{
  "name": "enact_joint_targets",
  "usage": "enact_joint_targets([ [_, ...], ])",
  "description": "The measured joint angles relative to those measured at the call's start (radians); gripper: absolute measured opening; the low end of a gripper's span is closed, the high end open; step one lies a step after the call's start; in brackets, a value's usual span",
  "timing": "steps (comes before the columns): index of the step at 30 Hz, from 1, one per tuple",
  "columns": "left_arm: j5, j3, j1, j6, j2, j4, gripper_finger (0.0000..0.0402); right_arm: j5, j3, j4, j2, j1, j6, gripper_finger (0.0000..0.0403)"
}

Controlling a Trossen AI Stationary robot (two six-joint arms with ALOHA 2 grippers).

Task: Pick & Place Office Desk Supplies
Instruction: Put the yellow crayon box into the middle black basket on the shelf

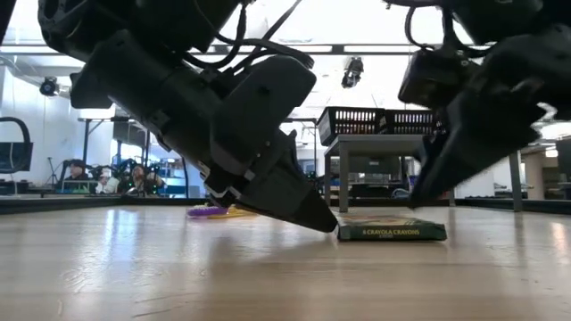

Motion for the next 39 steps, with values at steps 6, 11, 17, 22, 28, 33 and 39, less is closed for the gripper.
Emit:
enact_joint_targets([
  [6, -0.079, 0.005, -0.022, 0.046, -0.048, -0.015, 0.0000, 0.169, -0.056, -0.013, -0.073, -0.013, -0.028, 0.0235],
  [11, -0.010, 0.057, -0.045, 0.115, -0.046, -0.012, 0.0000, 0.122, -0.107, 0.105, -0.061, -0.071, -0.086, 0.0233],
  [17, 0.024, 0.122, -0.031, 0.105, 0.031, -0.075, 0.0000, 0.017, -0.119, 0.189, 0.008, -0.135, -0.148, 0.0233],
  [22, 0.034, 0.137, -0.002, 0.041, 0.053, -0.117, 0.0000, -0.076, -0.118, 0.261, 0.071, -0.175, -0.158, 0.0233],
  [28, 0.061, 0.140, 0.010, 0.021, 0.083, -0.102, 0.0000, -0.157, -0.120, 0.280, 0.078, -0.188, -0.136, 0.0233],
  [33, 0.055, 0.141, 0.010, 0.020, 0.098, -0.099, 0.0000, -0.236, -0.118, 0.279, 0.072, -0.196, -0.094, 0.0233],
  [39, 0.044, 0.140, 0.011, 0.021, 0.099, -0.098, 0.0000, -0.325, -0.117, 0.268, 0.049, -0.203, -0.082, 0.0233],
])
